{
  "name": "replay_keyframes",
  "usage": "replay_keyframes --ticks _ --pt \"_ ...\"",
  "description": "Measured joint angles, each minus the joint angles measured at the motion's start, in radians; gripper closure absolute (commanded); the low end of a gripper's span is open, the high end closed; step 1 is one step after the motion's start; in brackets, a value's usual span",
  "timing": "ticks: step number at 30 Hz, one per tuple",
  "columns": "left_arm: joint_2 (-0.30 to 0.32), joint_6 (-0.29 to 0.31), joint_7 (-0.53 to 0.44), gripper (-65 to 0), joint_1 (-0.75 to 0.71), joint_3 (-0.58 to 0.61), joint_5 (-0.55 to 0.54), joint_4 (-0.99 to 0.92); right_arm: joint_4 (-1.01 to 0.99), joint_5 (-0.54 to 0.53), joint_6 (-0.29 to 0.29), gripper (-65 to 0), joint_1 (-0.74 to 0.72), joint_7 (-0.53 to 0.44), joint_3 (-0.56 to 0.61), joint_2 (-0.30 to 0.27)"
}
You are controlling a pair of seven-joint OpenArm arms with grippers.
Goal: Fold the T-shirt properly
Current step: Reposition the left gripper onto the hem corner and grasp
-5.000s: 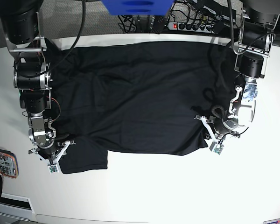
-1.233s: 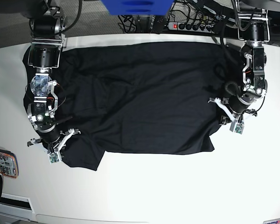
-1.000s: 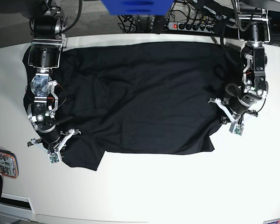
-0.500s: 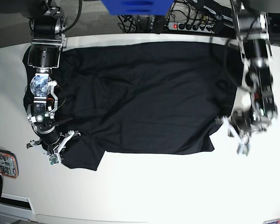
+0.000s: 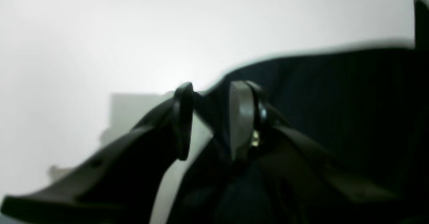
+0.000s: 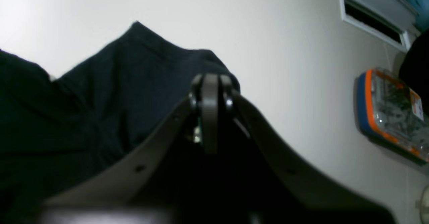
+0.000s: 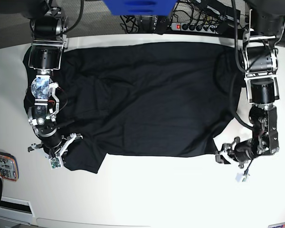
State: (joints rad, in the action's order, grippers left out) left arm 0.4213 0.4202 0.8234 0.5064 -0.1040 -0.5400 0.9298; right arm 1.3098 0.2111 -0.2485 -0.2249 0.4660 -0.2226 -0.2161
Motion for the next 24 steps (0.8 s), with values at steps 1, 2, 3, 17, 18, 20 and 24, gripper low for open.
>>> replay_keyframes --ticks 1,2,3,17,18,20,24 --pt "0.0 0.0 -0.002 -18.1 -0.002 0.014 0.003 -0.018 0.0 0.0 0.0 0.0 0.001 0.0 0.0 0.0" --pt "0.0 0.0 -0.002 -18.1 -0.009 0.031 0.009 -0.024 0.0 0.0 0.0 0.0 0.001 0.001 0.0 0.0" --pt "0.0 0.001 -0.006 -18.1 -0.013 0.053 0.008 -0.027 0.0 0.0 0.001 0.0 0.001 0.001 0.0 0.0" --pt "-0.007 0.003 -0.187 -18.4 0.033 0.082 -0.006 -0.258 -0.003 0.0 0.001 0.0 0.003 0.001 0.0 0.0" --pt "-0.008 0.003 -0.196 -18.3 0.033 0.082 -0.006 -0.259 -0.003 0.0 0.001 0.0 0.003 0.002 0.0 0.0" --pt "-0.018 0.003 -0.211 -18.3 0.027 0.082 -0.006 -0.259 -0.003 0.0 0.001 0.0 0.003 0.002 0.0 0.0" --pt "-0.037 0.007 -0.229 -18.3 0.014 0.082 -0.013 -0.259 -0.003 0.0 0.001 0.0 0.003 0.001 0.0 0.0"
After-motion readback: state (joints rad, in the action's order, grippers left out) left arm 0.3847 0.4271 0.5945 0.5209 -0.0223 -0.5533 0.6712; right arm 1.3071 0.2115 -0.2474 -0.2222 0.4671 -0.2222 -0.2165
